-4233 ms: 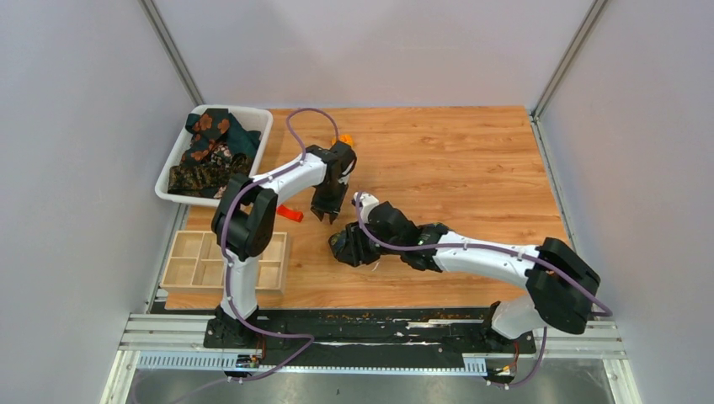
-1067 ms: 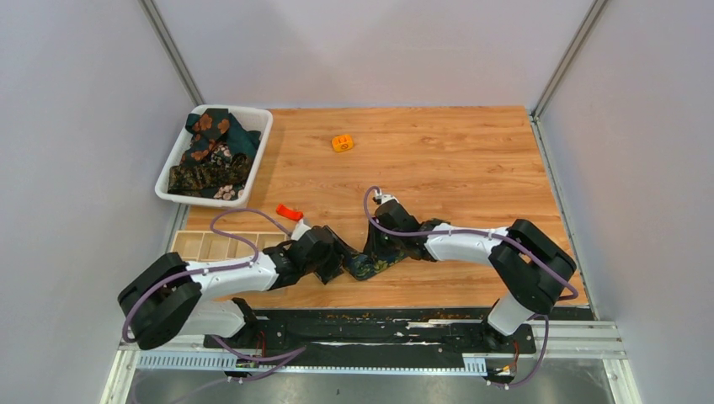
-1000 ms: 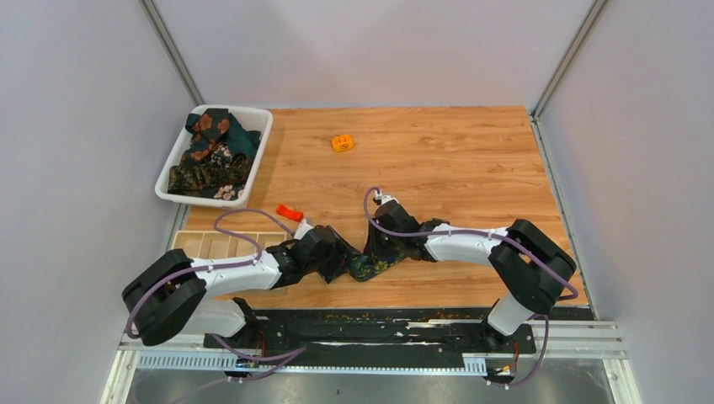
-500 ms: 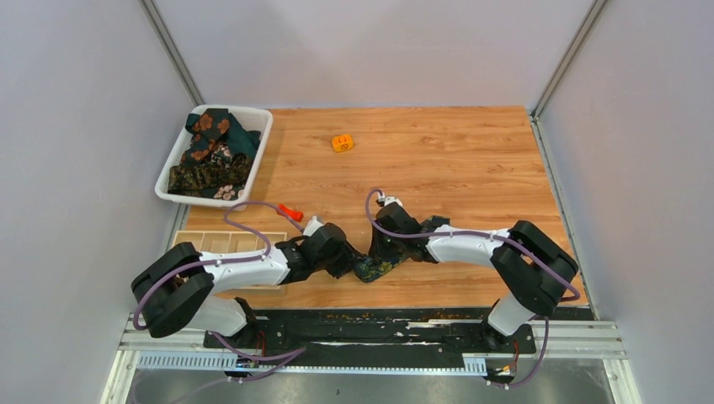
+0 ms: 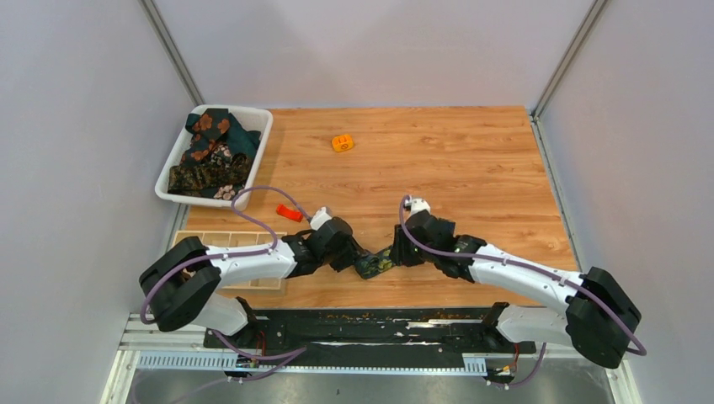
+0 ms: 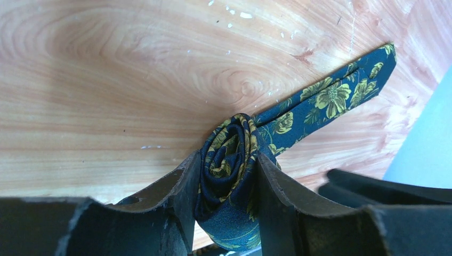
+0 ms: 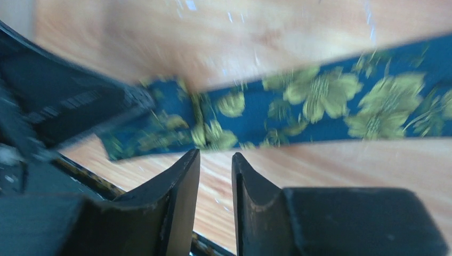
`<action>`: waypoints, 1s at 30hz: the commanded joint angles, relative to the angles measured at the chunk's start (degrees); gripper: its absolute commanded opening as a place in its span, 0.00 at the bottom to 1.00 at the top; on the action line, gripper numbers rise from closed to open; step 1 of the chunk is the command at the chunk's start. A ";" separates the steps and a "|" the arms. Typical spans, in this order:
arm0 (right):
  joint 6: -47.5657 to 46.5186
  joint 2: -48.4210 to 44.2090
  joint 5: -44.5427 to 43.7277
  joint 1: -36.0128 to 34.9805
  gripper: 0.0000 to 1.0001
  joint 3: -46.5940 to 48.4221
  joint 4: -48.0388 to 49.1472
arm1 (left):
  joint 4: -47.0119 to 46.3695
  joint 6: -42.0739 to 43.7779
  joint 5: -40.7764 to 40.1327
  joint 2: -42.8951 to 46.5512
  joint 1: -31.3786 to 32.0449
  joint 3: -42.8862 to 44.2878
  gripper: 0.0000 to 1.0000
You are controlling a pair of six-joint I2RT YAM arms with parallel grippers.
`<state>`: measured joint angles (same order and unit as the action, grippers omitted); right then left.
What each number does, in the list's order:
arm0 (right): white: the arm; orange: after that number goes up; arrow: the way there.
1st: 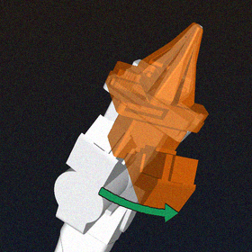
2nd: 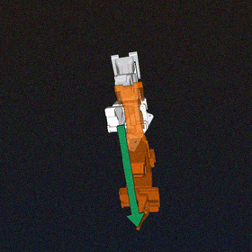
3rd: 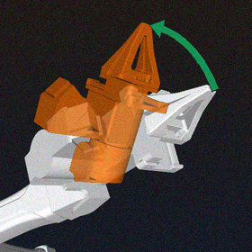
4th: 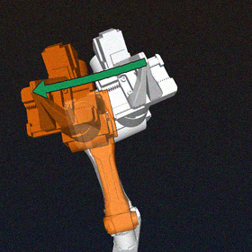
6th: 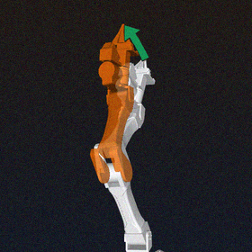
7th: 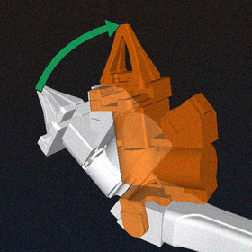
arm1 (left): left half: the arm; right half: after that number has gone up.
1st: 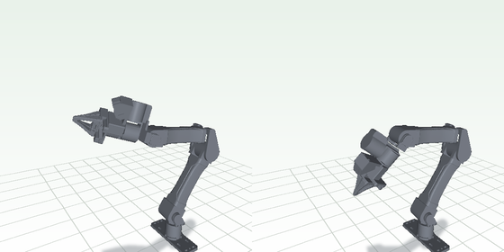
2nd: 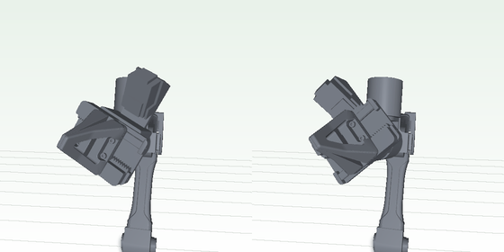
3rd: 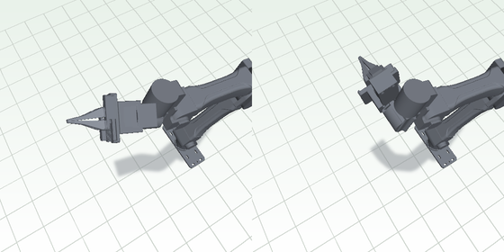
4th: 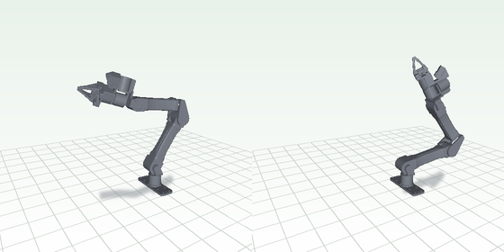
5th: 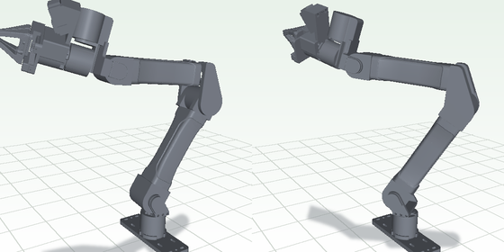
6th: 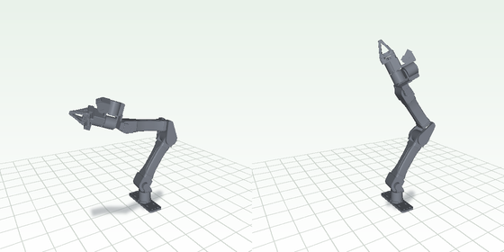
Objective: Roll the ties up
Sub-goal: Roll the tie at the center of the board.
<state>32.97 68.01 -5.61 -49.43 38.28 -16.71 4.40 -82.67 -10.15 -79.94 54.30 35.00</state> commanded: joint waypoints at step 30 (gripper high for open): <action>0.12 6.54 9.32 -7.08 0.22 -1.65 9.11 | 33.05 53.62 1.39 -15.93 -9.21 28.82 0.50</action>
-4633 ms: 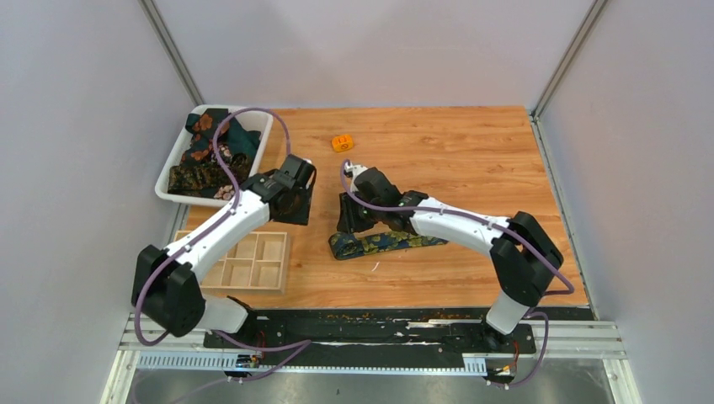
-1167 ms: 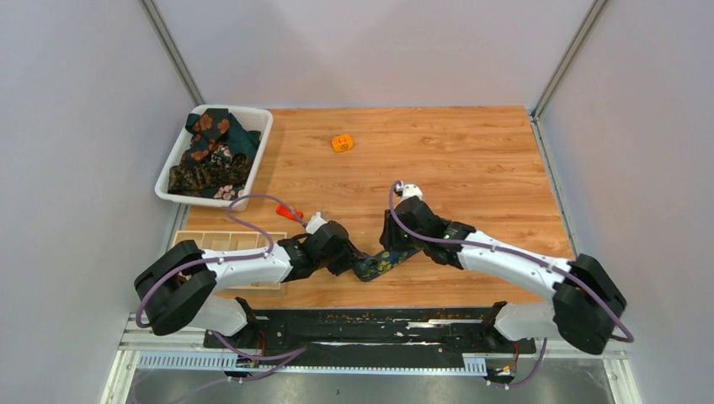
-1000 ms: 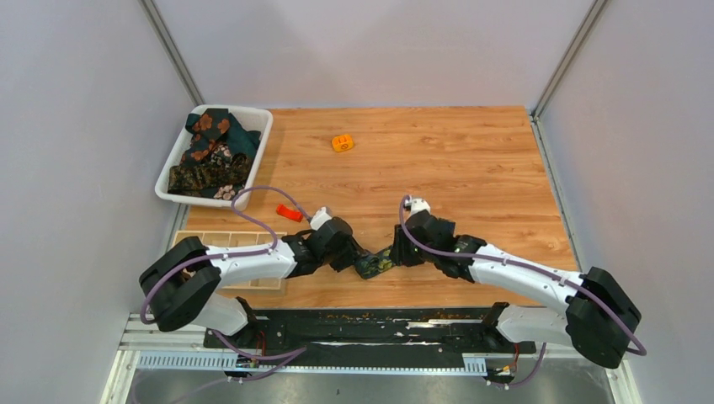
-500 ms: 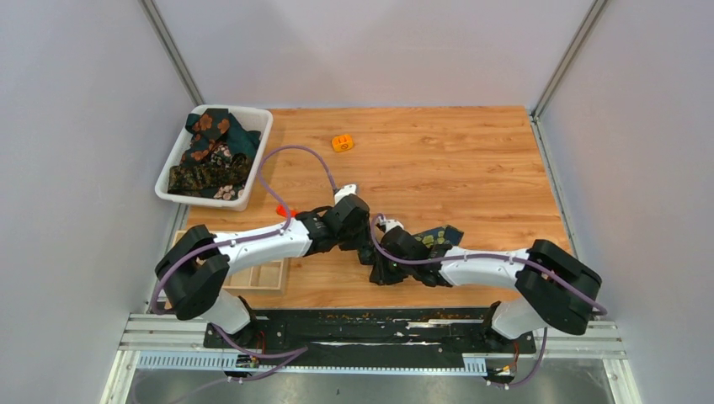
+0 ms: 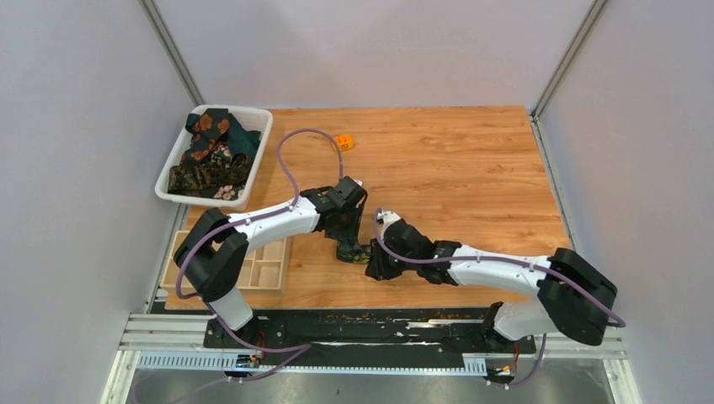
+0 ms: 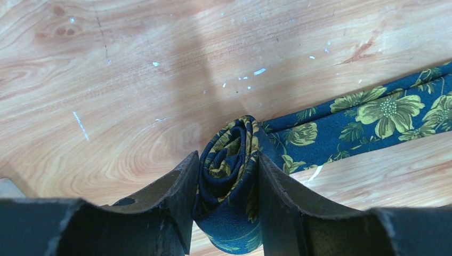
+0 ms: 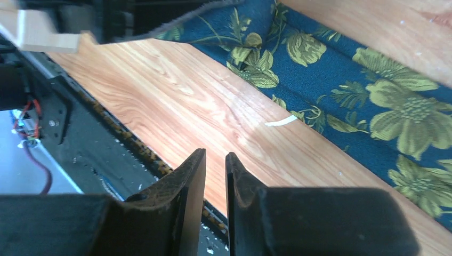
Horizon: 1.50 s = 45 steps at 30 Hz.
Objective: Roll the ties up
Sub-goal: Roll the tie at the center of the board.
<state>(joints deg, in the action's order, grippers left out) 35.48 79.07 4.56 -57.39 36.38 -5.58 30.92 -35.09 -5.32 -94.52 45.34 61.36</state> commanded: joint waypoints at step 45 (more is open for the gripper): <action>-2.35 10.98 -0.58 7.04 0.18 11.83 3.83 | 0.69 -19.53 1.43 17.46 -8.03 -10.45 1.00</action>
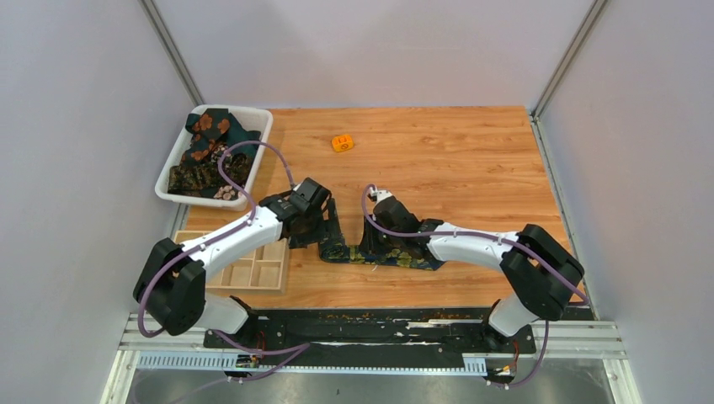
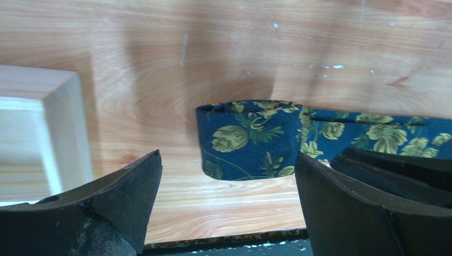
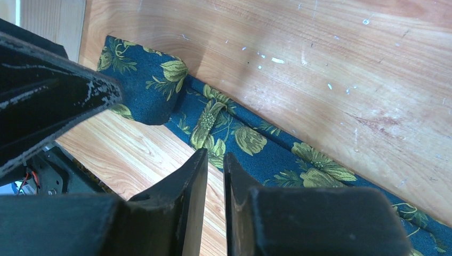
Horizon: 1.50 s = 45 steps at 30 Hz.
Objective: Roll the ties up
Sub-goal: Roll the tie at the center of the board.
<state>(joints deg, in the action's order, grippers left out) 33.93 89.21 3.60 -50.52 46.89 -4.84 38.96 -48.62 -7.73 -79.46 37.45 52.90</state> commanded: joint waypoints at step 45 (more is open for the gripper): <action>-1.29 10.12 1.39 1.80 0.16 1.75 6.40 | -23.64 -2.46 6.77 3.98 -0.93 -16.59 0.56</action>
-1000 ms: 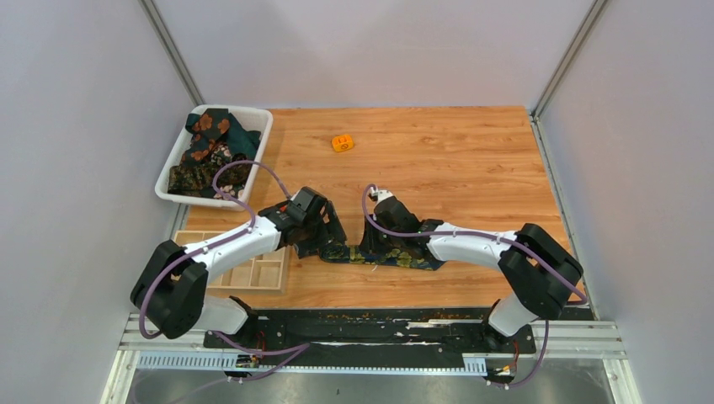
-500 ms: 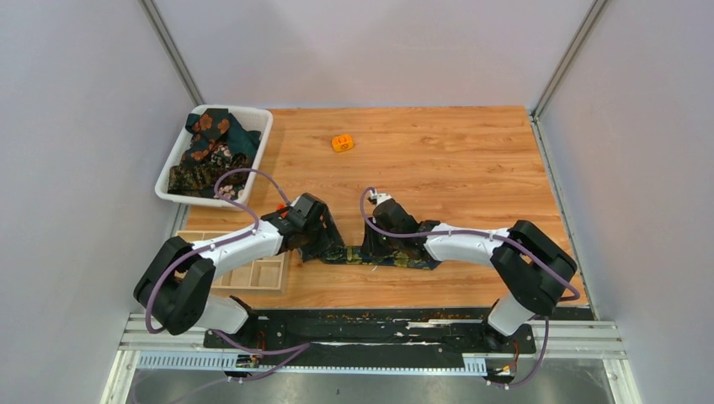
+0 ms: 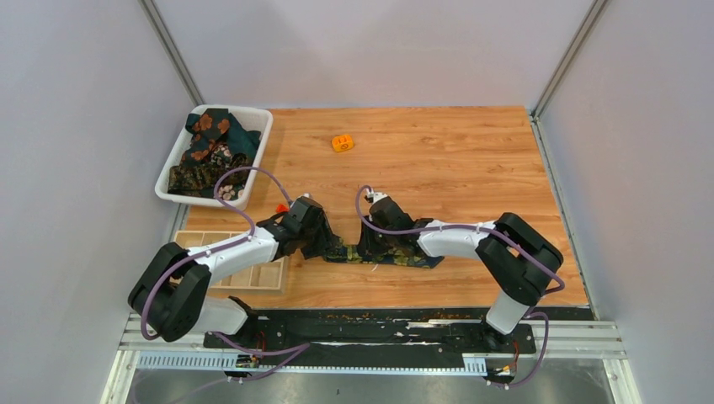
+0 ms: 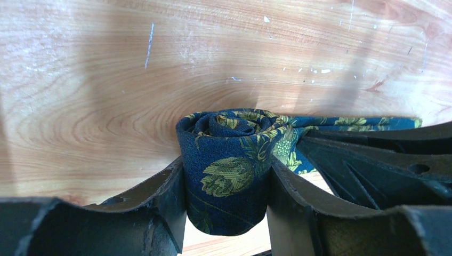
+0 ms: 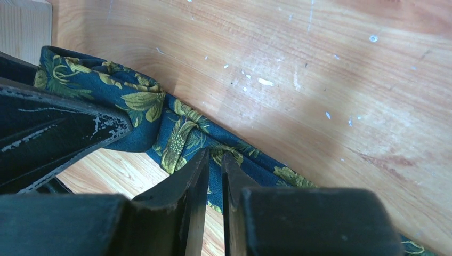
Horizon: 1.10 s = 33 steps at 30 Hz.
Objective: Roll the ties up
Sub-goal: Roll the tie at the center of the board.
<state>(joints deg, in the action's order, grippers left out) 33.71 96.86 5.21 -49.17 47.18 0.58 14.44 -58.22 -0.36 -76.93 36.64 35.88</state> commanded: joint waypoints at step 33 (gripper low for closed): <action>-1.34 -26.15 -8.42 11.32 0.18 -3.89 -18.61 | 39.46 12.98 -45.10 -19.60 17.20 29.11 0.55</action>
<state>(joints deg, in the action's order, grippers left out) 31.92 74.52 -1.50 -39.68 44.40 -14.83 46.44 -43.29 -34.52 -93.41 51.40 60.60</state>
